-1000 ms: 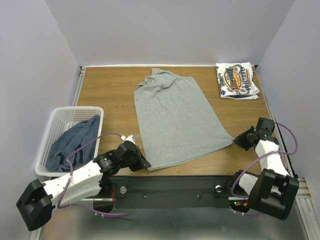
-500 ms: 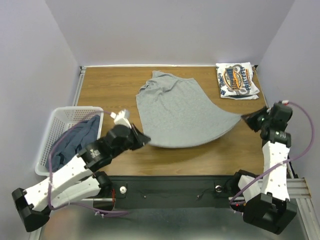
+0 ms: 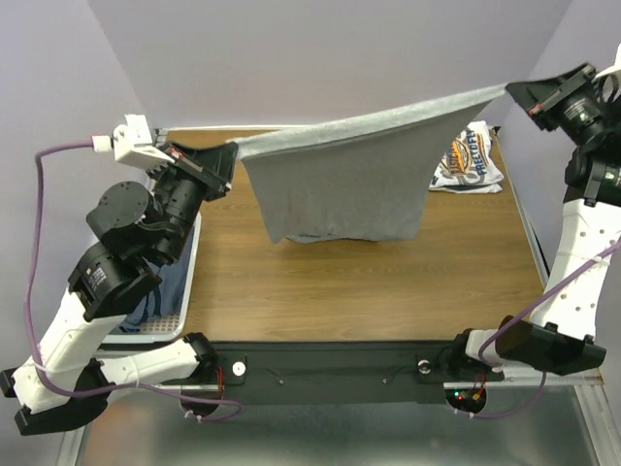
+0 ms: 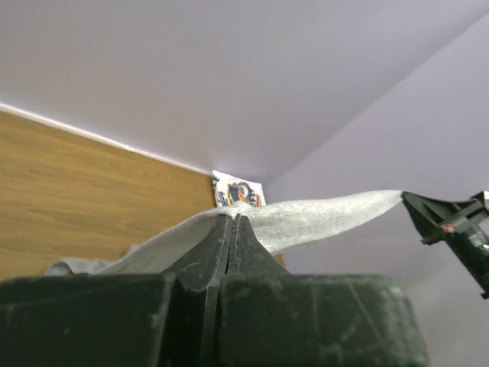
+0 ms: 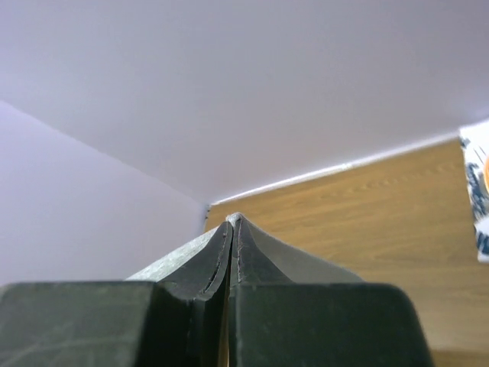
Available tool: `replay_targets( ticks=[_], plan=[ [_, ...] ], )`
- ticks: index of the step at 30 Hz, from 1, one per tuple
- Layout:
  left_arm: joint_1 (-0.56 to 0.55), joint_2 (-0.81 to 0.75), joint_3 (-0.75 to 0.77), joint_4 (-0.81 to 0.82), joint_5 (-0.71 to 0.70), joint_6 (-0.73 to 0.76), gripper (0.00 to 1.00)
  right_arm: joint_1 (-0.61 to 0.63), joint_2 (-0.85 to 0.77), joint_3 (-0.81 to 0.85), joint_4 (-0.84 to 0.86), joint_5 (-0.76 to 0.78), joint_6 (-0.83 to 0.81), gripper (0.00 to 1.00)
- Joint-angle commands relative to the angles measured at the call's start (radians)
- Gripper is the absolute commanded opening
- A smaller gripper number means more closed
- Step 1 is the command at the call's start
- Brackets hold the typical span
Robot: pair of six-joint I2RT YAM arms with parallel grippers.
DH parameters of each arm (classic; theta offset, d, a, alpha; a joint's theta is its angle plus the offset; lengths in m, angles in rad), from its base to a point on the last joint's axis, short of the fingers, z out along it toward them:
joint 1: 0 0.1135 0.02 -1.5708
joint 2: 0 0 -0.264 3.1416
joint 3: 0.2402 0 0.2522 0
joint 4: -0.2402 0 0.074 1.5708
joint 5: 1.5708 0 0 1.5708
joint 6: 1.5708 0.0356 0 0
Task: Fold and stack the tank tops
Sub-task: Flatten the tank top out
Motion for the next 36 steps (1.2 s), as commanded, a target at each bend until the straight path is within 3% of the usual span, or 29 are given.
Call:
replay_targets(
  ticks=[1, 9, 16, 27, 32, 36],
  plan=[
    [-0.002, 0.034, 0.123, 0.075, -0.089, 0.145, 0.00, -0.004, 0.026, 0.176, 0.039, -0.050, 0.017, 0.00],
    [-0.004, 0.064, 0.293, 0.189, -0.066, 0.274, 0.00, -0.004, 0.075, 0.459, 0.039, 0.029, 0.018, 0.00],
    [-0.004, 0.119, 0.456, 0.233, -0.022, 0.357, 0.00, -0.004, 0.106, 0.607, 0.056, 0.068, 0.051, 0.00],
    [-0.004, 0.128, 0.535, 0.296, 0.015, 0.395, 0.00, -0.004, 0.032, 0.612, 0.166, 0.153, 0.078, 0.01],
    [-0.004, 0.151, 0.535, 0.342, -0.007, 0.429, 0.00, -0.004, 0.083, 0.583, 0.217, 0.089, 0.147, 0.00],
    [-0.004, 0.224, 0.561, 0.397, -0.014, 0.479, 0.00, -0.004, 0.116, 0.501, 0.356, 0.023, 0.204, 0.00]
  ],
)
